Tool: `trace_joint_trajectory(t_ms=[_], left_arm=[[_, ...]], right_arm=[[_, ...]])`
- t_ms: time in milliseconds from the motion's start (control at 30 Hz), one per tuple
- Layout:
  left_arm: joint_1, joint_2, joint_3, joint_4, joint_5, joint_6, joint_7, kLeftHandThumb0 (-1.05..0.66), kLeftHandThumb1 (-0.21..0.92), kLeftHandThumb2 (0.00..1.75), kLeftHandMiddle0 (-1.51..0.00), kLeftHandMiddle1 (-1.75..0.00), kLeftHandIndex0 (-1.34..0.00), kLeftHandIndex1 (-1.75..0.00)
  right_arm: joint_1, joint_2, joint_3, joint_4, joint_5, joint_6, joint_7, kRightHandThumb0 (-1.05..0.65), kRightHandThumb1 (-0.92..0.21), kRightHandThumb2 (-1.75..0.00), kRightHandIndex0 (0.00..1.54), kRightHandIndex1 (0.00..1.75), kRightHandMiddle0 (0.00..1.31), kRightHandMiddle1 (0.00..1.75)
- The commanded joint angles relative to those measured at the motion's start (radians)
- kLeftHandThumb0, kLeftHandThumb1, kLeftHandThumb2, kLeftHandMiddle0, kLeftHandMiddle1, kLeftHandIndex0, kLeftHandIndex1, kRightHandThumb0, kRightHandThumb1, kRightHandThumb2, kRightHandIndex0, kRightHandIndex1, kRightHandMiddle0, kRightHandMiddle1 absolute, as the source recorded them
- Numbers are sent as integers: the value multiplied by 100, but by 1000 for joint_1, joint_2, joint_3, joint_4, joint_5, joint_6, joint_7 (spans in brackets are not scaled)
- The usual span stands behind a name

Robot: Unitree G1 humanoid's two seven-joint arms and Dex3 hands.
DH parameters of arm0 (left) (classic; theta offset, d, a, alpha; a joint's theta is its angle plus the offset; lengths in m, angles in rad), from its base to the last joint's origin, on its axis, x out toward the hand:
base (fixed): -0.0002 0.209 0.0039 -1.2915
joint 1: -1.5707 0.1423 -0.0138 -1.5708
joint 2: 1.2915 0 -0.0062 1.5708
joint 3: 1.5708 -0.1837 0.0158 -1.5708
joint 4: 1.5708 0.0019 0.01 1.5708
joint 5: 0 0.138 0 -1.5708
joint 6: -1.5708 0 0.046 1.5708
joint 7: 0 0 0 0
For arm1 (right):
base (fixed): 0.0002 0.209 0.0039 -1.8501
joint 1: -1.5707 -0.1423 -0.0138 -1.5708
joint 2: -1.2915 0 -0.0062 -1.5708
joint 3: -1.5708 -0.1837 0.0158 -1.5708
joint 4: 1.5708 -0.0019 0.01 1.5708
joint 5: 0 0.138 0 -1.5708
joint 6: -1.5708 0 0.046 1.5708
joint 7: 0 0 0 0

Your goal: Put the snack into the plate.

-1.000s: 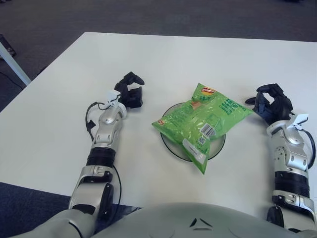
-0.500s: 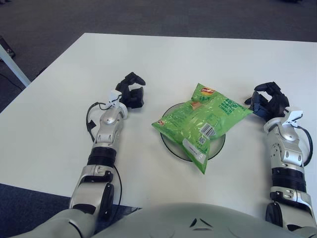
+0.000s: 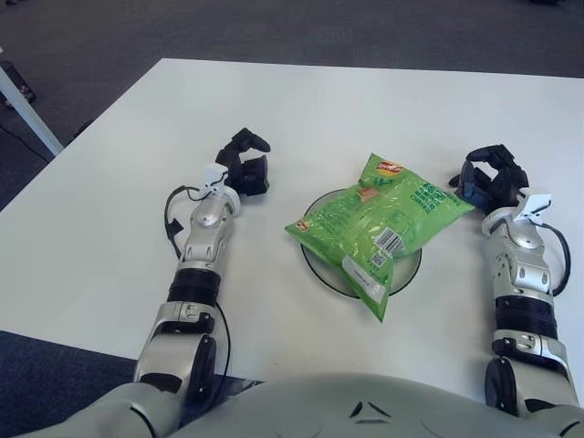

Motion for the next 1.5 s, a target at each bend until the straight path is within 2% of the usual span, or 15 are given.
trace_joint_trajectory(t_ms=[0,333,700,1333,1467], left_arm=[[83,-32,-2,44,4,-2,15,-47,34,128,-119,-175,-59,-175],[79,-24,8,63,-11,-12,-7,-47,34,129,-118,-175,-59,-175],[72,-8,16,70,-14,2,-17,-46,37,125,-119,-175,-57,-175],[39,10,30,133,-12,-24,-27,-47,35,128,-123,-175,-59,-175],[25,11,34,154,-7,-37,-19,-47,34,129,-123,-175,-59,-175]], right_arm=[[39,37,5,73,-5,41,-21,0,-47,-111,59,161,25,175],[24,51,6,119,-9,15,-46,0,-51,-110,52,171,21,175],[12,64,6,136,-3,8,-57,0,-52,-109,50,173,20,175],[0,93,1,187,18,-45,-42,0,-54,-107,49,172,19,175],[-6,99,2,196,29,-51,-27,0,-50,-110,52,170,22,175]])
